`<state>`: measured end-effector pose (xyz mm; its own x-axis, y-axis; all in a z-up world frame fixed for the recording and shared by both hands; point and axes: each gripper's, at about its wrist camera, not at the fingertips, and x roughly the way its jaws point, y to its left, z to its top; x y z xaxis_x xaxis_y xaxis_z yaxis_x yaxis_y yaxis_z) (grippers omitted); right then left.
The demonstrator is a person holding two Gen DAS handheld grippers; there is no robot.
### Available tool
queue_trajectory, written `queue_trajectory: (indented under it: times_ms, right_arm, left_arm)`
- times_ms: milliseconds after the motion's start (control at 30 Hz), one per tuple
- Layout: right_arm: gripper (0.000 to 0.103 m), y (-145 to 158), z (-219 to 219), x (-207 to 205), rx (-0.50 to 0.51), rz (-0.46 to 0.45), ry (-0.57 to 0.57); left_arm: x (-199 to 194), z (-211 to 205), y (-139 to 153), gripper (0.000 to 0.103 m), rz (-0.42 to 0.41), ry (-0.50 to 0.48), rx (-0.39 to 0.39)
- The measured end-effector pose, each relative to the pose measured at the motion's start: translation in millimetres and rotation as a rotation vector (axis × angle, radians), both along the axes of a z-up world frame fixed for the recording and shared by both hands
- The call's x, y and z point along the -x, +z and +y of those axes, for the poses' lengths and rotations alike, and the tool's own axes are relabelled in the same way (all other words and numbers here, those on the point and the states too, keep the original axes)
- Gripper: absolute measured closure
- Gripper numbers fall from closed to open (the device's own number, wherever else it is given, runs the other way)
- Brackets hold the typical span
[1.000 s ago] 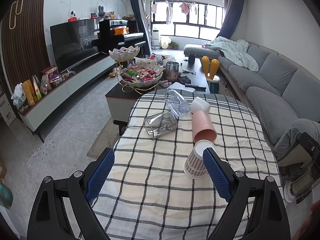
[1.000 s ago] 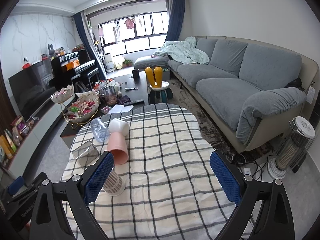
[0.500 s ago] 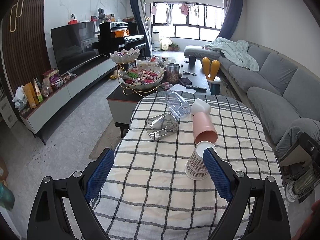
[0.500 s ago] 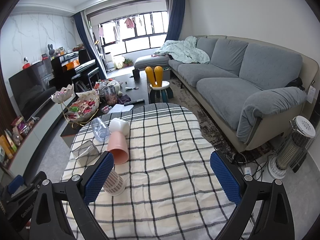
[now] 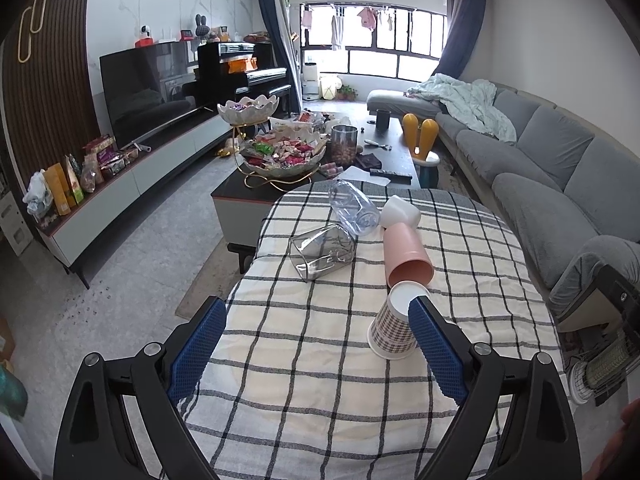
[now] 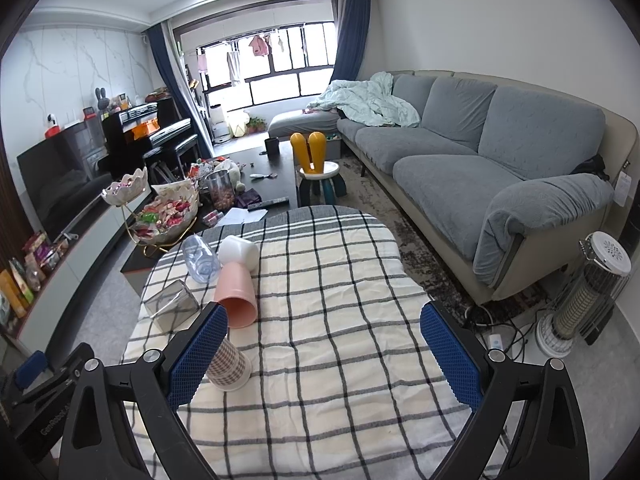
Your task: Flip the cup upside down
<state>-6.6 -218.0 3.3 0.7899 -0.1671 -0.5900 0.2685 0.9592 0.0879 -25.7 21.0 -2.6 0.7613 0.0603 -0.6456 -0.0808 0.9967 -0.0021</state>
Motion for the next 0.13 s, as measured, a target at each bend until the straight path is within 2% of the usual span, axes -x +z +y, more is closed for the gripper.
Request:
queue_trajectory:
  times_ms: [133]
  right_arm:
    - [0.006,0.1,0.1,-0.2,-0.003,0.001,0.002]
  left_arm:
    - [-0.3,1.0,1.1,0.008,-0.002,0.000,0.003]
